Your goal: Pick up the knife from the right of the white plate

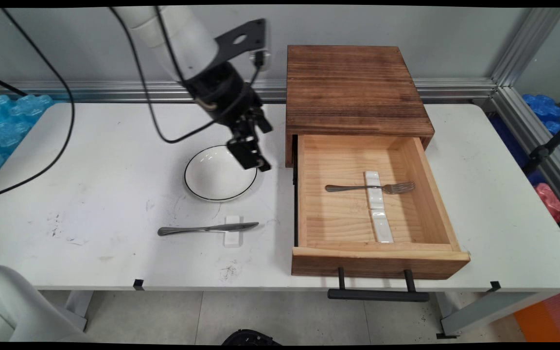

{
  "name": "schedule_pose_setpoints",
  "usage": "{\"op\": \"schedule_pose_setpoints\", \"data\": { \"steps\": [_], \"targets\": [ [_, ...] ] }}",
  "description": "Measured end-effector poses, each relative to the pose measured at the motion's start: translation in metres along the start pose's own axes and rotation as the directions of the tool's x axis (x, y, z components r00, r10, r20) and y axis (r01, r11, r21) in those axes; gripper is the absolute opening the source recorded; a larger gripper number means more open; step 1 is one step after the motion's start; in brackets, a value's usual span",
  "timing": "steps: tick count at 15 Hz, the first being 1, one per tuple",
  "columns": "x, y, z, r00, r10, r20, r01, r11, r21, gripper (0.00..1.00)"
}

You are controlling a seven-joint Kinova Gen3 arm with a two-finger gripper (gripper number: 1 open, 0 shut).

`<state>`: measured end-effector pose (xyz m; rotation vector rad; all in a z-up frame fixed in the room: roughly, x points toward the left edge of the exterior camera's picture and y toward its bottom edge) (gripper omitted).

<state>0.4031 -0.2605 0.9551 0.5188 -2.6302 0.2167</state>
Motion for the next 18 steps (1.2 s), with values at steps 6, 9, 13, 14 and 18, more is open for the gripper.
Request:
{"op": "schedule_pose_setpoints", "data": {
  "steps": [6, 9, 13, 14, 18],
  "targets": [
    [-0.039, 0.004, -0.020, 0.999, -0.024, 0.042, 0.025, 1.000, 0.000, 1.00],
    [-0.056, 0.007, -0.027, 0.997, -0.034, 0.064, 0.034, 0.999, -0.005, 1.00],
    [-0.083, 0.014, -0.037, 0.995, -0.040, 0.097, 0.041, 0.999, -0.018, 1.00],
    [-0.090, 0.017, -0.039, 0.994, -0.039, 0.105, 0.042, 0.999, -0.023, 1.00],
    [-0.108, 0.027, -0.042, 0.991, -0.038, 0.127, 0.044, 0.998, -0.040, 1.00]
  ]
}}
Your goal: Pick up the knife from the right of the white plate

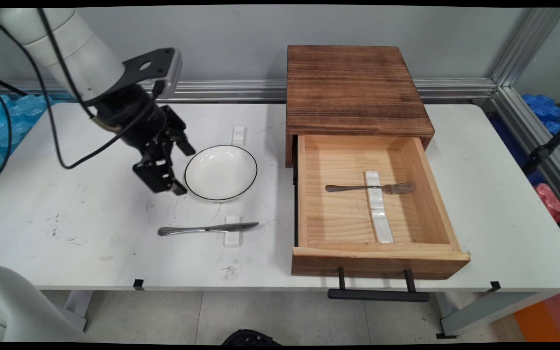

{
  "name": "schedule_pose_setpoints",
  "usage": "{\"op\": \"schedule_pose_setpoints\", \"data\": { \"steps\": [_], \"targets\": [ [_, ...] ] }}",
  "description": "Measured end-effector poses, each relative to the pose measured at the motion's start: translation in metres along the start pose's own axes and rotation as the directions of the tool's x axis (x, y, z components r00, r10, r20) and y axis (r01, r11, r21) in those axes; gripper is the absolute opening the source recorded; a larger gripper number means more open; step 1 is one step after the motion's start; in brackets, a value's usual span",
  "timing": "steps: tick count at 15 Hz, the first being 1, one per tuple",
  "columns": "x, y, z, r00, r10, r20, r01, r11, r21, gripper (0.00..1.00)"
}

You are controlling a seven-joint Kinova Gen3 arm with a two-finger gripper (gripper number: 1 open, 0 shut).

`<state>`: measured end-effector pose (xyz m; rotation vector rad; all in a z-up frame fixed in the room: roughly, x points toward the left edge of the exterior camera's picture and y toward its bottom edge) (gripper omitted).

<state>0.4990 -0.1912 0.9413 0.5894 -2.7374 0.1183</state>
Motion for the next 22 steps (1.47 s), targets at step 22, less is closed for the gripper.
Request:
{"op": "schedule_pose_setpoints", "data": {
  "steps": [22],
  "targets": [
    [-0.029, 0.017, 0.116, 0.999, -0.005, 0.054, 0.004, 1.000, 0.008, 1.00]
  ]
}}
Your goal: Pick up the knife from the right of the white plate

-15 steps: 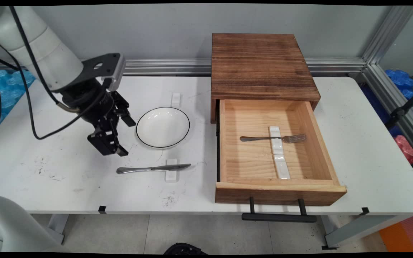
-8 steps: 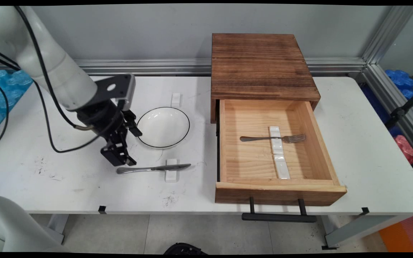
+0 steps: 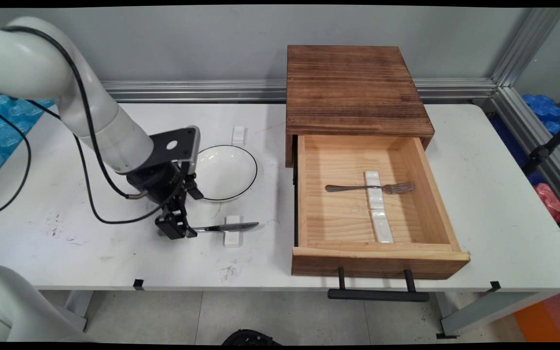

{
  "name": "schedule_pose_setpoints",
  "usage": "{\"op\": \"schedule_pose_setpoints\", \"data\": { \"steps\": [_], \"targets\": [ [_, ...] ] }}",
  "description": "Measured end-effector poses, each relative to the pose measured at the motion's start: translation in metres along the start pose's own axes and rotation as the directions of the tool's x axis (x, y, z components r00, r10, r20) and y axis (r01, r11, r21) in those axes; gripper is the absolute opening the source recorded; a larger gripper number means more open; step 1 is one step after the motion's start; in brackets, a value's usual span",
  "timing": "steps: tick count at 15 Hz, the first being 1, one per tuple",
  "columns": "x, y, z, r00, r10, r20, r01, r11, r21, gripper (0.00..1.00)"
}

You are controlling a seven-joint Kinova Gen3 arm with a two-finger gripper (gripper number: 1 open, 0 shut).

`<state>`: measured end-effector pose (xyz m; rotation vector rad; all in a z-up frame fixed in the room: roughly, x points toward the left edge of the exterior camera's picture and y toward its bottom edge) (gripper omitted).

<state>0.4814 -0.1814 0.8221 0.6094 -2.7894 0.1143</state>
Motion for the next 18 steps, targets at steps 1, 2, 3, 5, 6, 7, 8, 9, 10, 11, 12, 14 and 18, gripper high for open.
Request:
{"op": "schedule_pose_setpoints", "data": {
  "steps": [1, 2, 3, 5, 6, 7, 8, 9, 10, 11, 12, 14, 18],
  "targets": [
    [-0.001, 0.000, 0.005, 1.000, 0.001, 0.004, -0.001, 1.000, 0.001, 1.00],
    [-0.002, -0.001, 0.010, 1.000, 0.003, 0.008, -0.003, 1.000, 0.002, 1.00],
    [-0.002, -0.001, 0.013, 1.000, 0.004, 0.010, -0.004, 1.000, 0.003, 1.00],
    [-0.004, -0.001, 0.022, 1.000, 0.007, 0.018, -0.007, 1.000, 0.003, 1.00],
    [-0.005, -0.001, 0.025, 1.000, 0.008, 0.020, -0.008, 1.000, 0.002, 1.00],
    [-0.006, -0.001, 0.027, 1.000, 0.008, 0.023, -0.008, 1.000, 0.002, 1.00],
    [-0.006, -0.001, 0.029, 1.000, 0.008, 0.024, -0.008, 1.000, 0.002, 1.00],
    [-0.007, -0.001, 0.032, 1.000, 0.008, 0.027, -0.008, 1.000, 0.002, 1.00],
    [-0.008, 0.000, 0.034, 1.000, 0.008, 0.028, -0.008, 1.000, 0.002, 1.00],
    [-0.008, 0.000, 0.036, 1.000, 0.008, 0.030, -0.008, 1.000, 0.002, 1.00],
    [-0.009, 0.000, 0.038, 0.999, 0.008, 0.031, -0.008, 1.000, 0.001, 1.00],
    [-0.010, 0.001, 0.041, 0.999, 0.012, 0.032, -0.012, 1.000, -0.002, 1.00],
    [-0.010, 0.002, 0.045, 0.999, 0.025, 0.031, -0.025, 1.000, -0.010, 1.00]
  ]
}}
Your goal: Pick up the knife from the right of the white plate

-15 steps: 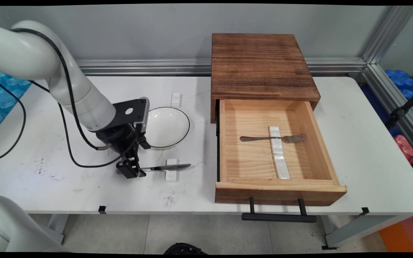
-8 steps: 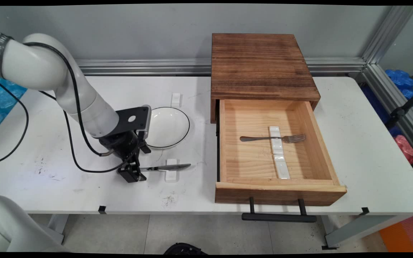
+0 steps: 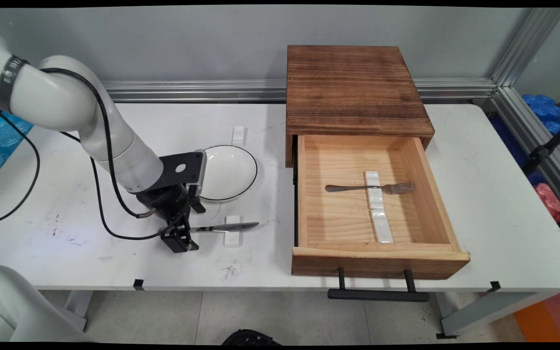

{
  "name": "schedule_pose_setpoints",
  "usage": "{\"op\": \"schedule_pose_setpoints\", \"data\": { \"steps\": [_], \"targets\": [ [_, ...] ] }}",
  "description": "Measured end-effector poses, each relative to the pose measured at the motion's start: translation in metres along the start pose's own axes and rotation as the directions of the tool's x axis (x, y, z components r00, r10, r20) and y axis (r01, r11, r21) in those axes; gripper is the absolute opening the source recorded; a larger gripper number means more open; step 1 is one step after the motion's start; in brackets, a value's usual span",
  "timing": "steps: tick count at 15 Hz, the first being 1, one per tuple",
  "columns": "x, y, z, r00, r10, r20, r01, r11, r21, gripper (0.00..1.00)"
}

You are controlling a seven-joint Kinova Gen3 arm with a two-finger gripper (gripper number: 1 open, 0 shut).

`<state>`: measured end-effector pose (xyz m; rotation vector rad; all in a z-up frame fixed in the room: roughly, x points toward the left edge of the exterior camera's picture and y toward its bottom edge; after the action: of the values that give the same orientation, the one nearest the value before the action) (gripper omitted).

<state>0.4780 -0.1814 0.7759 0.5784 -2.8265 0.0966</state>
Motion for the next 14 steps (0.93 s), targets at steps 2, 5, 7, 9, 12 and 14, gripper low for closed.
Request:
{"op": "schedule_pose_setpoints", "data": {
  "steps": [2, 5, 7, 9, 12, 14],
  "targets": [
    [-0.0007, 0.0004, 0.0016, 1.000, 0.006, -0.001, -0.006, 1.000, -0.003, 1.00],
    [-0.0015, 0.0009, 0.0031, 1.000, 0.015, -0.003, -0.015, 1.000, -0.008, 1.00],
    [-0.0022, 0.0014, 0.0033, 1.000, 0.019, -0.003, -0.019, 1.000, -0.010, 1.00],
    [-0.0025, 0.0018, 0.0030, 1.000, 0.022, -0.004, -0.022, 1.000, -0.011, 1.00],
    [-0.0031, 0.0024, 0.0015, 1.000, 0.027, -0.007, -0.027, 1.000, -0.012, 1.00],
    [-0.0038, 0.0024, 0.0002, 1.000, 0.026, -0.008, -0.027, 1.000, -0.010, 0.00]
  ]
}}
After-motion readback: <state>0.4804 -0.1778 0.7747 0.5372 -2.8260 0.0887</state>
